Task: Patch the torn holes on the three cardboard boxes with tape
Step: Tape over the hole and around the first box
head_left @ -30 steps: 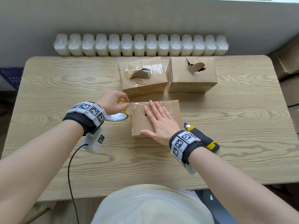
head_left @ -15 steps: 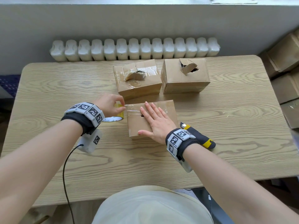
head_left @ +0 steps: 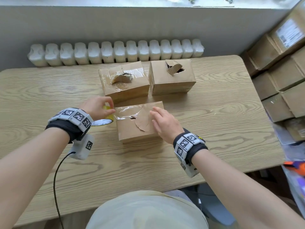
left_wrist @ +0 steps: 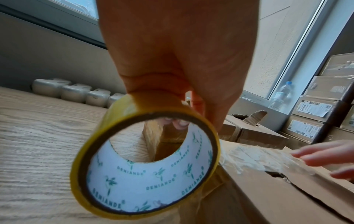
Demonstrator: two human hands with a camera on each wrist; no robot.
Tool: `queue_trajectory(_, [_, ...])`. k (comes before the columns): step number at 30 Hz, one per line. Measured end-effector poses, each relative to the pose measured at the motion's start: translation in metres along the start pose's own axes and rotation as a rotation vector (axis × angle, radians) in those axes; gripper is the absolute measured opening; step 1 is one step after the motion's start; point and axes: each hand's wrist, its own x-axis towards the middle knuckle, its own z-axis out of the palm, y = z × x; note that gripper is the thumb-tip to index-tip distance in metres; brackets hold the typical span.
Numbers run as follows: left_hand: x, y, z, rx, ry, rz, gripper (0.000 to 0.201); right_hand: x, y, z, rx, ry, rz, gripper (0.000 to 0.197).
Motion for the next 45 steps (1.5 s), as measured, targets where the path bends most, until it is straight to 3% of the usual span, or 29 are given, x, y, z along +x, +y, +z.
queue_trajectory(3, [-0.001,0.002,0.000,-0.027,0.013,0.006,0.017,-0.019,0.018,-0.004,-0.032,0.131,0.032,0.026])
queue_trajectory(6, [0.000,-0.005,0.002,-0.051,-0.011,0.017,0.013,-0.036,0.037,0.000,-0.065,0.148,0.122,0.024])
queue_trajectory(8, [-0.002,-0.007,0.003,-0.080,-0.020,0.018,0.010,-0.045,0.049,0.006,-0.122,0.097,0.205,0.012])
queue_trajectory(13, [-0.005,-0.006,0.005,-0.127,-0.008,0.015,0.014,-0.053,0.070,0.016,-0.222,-0.236,0.463,0.036])
queue_trajectory(16, [-0.003,-0.011,0.007,-0.120,-0.015,-0.024,0.011,-0.053,0.077,0.020,-0.276,-0.284,0.574,0.043])
queue_trajectory(21, [-0.003,-0.016,0.004,-0.133,-0.055,-0.058,0.013,-0.044,0.080,0.022,-0.287,-0.311,0.595,0.028])
queue_trajectory(27, [-0.005,-0.013,0.003,-0.121,-0.060,-0.070,0.012,-0.020,0.059,-0.012,-0.089,-0.205,0.602,0.031])
queue_trajectory(32, [-0.007,-0.013,0.002,-0.117,-0.055,-0.076,0.010,0.011,0.022,-0.052,0.112,-0.067,0.461,0.035])
queue_trajectory(34, [-0.008,-0.014,0.002,-0.124,-0.058,-0.074,0.009,0.025,0.001,-0.057,0.247,-0.112,0.392,0.037])
queue_trajectory(38, [-0.009,-0.016,0.006,-0.138,-0.034,-0.069,0.010,0.047,-0.047,-0.048,0.626,-0.370,0.325,0.026])
queue_trajectory(42, [-0.008,-0.020,0.011,-0.138,-0.009,-0.073,0.012,0.062,-0.072,-0.030,0.903,-0.570,0.491,0.027])
queue_trajectory(45, [-0.006,-0.021,0.014,-0.156,0.000,-0.092,0.009,0.068,-0.079,-0.020,1.032,-0.597,0.588,0.029])
